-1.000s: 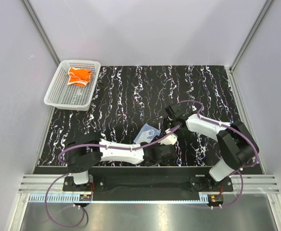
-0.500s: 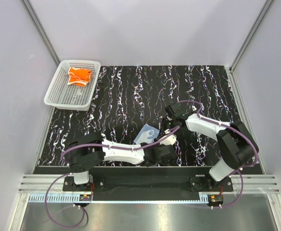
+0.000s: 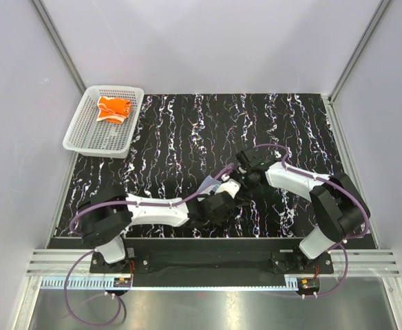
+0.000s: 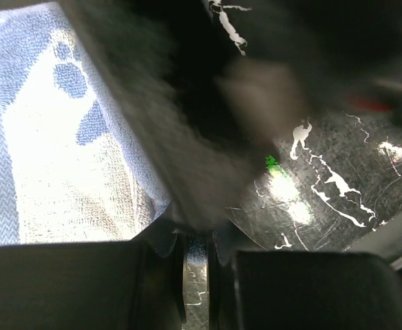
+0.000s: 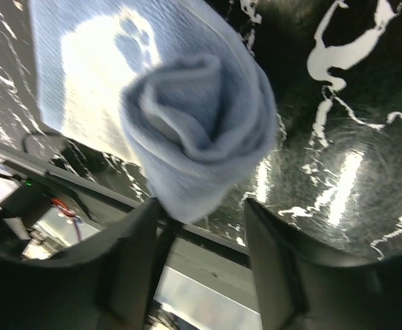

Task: Roll the towels
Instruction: Roll the towel

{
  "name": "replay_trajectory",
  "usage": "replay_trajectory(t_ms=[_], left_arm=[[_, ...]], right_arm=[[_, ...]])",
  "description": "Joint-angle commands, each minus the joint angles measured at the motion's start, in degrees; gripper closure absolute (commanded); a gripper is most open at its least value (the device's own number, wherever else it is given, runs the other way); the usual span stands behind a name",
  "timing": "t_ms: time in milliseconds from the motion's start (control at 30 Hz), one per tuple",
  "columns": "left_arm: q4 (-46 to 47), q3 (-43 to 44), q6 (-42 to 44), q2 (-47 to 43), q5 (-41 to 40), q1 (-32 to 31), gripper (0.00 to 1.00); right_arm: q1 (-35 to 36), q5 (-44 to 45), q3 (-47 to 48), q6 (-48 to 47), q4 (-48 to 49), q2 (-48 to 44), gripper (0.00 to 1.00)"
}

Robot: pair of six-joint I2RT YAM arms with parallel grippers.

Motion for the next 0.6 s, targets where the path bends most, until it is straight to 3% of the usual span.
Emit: replay_trajectory(t_ms=[0,67,200,367,567], left_arm=[[2.35,-3.29,0.20,-2.57,8.09,2.49,1.00],[3.84,-4.87,-0.41,-3.54,10.37,3.81,1.00],[6.65,-7.68,-1.47,-6.26,14.94,6.27,1.00],[9.81,-10.76,-2.70,-8.02,21.09,9.61,1.00],[12.98,-12.78,-4.28,-8.64,26.54,12.77,1.00]], right_arm=[[-0.43,1.39,2.79,-2.15,-3.80,-1.06,0.39],[-1.30,3.84,4.10,-3.12,-5.38,-1.41,0.26],[-4.64,9.11,6.13,-5.67,-10.74,-2.90,0.17],[-9.47,13.51,7.36,-6.29,-13.21,-8.26,0.11],[-9.74,13.26,5.00,-4.89,-10.93,-14.42,0.08]])
